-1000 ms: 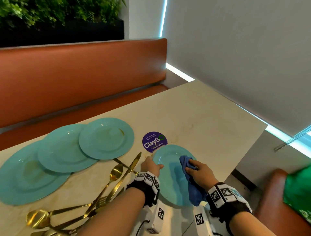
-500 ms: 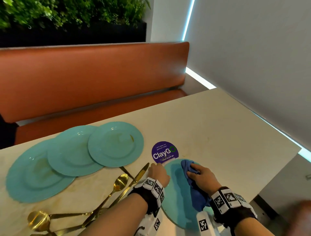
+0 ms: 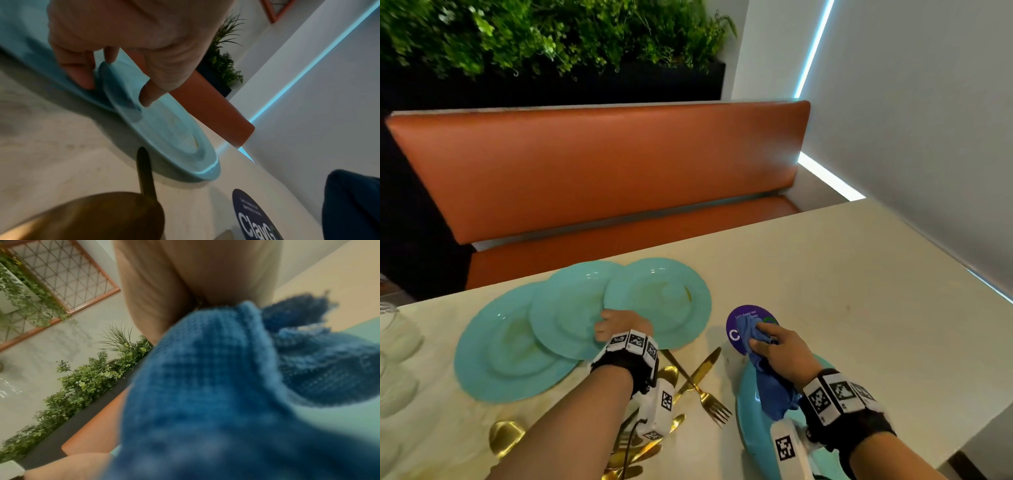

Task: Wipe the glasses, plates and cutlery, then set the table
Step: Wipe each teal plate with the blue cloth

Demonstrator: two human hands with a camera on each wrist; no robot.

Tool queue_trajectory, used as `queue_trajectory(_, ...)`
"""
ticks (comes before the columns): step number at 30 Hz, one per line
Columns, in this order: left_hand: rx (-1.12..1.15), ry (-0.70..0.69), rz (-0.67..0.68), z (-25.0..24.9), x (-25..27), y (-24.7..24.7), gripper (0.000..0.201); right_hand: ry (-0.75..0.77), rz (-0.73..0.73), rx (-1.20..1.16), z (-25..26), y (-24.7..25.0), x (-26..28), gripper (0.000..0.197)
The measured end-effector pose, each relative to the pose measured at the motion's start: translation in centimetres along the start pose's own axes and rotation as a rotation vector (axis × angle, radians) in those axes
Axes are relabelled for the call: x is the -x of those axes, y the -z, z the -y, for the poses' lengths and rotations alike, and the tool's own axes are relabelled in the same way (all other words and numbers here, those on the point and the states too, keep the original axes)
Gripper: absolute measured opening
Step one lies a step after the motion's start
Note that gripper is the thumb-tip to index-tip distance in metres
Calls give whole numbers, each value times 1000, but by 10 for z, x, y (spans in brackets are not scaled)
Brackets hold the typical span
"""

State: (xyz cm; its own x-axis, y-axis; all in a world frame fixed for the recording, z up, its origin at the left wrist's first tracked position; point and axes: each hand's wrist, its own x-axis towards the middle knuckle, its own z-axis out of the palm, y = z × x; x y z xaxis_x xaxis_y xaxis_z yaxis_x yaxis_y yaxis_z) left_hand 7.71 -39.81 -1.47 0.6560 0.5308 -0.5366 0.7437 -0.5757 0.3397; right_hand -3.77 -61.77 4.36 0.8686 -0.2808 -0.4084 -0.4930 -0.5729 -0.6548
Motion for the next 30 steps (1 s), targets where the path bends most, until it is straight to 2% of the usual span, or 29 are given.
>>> queue_trajectory(5, 189, -13, 81, 8, -6, 5, 54, -5, -18, -10, 0, -1, 5, 41)
queue_trajectory(7, 287, -60, 99, 9, -4, 9, 51, -6, -31, -15, -2, 0, 7, 42)
queue_trajectory(10, 566, -180, 98, 8, 7, 21, 43, -5, -54, -40, -2, 2, 11, 42)
queue_trajectory(14, 850, -314, 286, 6, 31, 47, 24, 32, -101, 14, 10, 4, 15, 43)
queue_trajectory(17, 1011, -402, 441, 11, 52, 74, 29, 128, -188, 122, 29, 4, 22, 36)
queue_trajectory(21, 1083, -496, 608, 25, 74, 97, 30, 229, -324, 292, 56, -10, 38, 36)
queue_trajectory(23, 1101, -514, 608, 30, 79, 105, 34, 355, -260, 354, 59, -31, 56, 29)
queue_trajectory(25, 1085, -525, 608, 35, 77, 113, 39, 506, -122, 429, 56, -47, 75, 21)
queue_trajectory(26, 1075, -524, 616, 38, 75, 114, 39, 535, -74, 486, 53, -46, 80, 19)
queue_trajectory(28, 1076, -509, 625, 48, 77, 115, 35, 441, -120, 605, 55, -32, 79, 21)
queue_trajectory(30, 1073, -498, 657, 55, 81, 111, 34, 274, -335, 589, 60, -18, 74, 28)
